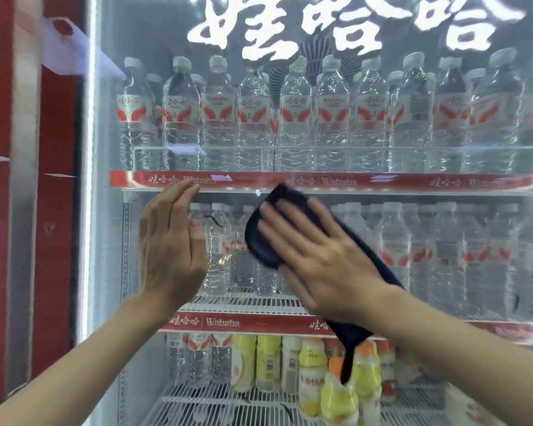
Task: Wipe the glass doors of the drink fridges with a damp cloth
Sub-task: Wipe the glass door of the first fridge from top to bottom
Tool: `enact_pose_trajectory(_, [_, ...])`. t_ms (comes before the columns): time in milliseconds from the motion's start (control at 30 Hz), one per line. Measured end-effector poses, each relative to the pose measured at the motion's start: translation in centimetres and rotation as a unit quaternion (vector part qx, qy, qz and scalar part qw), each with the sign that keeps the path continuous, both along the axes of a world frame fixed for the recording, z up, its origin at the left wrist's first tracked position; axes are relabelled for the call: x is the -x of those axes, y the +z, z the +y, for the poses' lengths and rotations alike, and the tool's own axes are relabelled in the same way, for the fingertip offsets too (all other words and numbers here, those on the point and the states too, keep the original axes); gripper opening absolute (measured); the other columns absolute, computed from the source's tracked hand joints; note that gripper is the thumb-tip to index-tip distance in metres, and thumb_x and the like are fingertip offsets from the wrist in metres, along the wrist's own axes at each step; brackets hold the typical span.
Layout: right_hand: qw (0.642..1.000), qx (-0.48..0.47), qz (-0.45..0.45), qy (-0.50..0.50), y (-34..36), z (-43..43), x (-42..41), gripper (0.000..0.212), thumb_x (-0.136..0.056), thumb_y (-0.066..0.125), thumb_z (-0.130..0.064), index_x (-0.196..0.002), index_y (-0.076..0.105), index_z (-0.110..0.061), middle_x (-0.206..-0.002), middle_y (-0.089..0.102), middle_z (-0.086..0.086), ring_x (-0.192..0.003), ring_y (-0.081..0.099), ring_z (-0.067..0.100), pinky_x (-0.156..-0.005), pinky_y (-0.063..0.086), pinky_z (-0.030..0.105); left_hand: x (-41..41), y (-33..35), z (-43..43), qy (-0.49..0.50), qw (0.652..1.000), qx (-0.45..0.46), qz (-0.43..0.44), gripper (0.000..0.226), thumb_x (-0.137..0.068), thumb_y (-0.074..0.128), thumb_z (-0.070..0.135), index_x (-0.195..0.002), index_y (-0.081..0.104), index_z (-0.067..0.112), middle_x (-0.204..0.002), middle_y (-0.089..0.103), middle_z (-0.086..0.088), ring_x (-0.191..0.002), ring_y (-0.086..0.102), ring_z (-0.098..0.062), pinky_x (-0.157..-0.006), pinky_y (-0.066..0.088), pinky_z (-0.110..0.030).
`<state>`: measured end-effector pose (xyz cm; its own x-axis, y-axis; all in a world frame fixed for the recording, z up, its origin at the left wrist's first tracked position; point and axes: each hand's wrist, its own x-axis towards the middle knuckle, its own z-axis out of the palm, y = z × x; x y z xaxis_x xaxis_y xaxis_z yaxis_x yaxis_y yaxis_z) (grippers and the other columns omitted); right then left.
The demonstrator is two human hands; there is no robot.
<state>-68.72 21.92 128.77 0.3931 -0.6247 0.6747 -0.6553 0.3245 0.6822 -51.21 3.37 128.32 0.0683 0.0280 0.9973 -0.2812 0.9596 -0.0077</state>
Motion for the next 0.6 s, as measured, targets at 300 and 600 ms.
enact_pose_trajectory(300, [0.998,-0.031,0.06,-0.017,9.5,-0.7,-0.3,0.061,-0.11,0.024,-0.04,-0.165,0.015,-0.017,-0.173,0.009,0.002,-0.16,0.006,0.02,-0.13,0.01,0.048,-2.3,-0.4,-3.2,0.055,0.998,0.02,-0.013,0.049,-0.096,0.041,0.013,-0.142,0.049,0.001,-0.146,0.049,-0.015,-0.139,0.042,-0.031,-0.12,0.025,-0.041])
enact_pose_trajectory(600, [0.995,0.073,-0.066,0.009,1.7,-4.7,-4.0,0.064,-0.108,0.028,-0.037,-0.165,0.013,-0.012,-0.173,0.005,0.006,-0.161,0.001,0.023,-0.129,0.01,0.054,-3.0,-0.6,-3.7,0.021,0.999,0.03,-0.02,0.046,-0.097,0.041,0.01,-0.142,0.05,0.001,-0.146,0.05,-0.013,-0.14,0.043,-0.03,-0.119,0.029,-0.051])
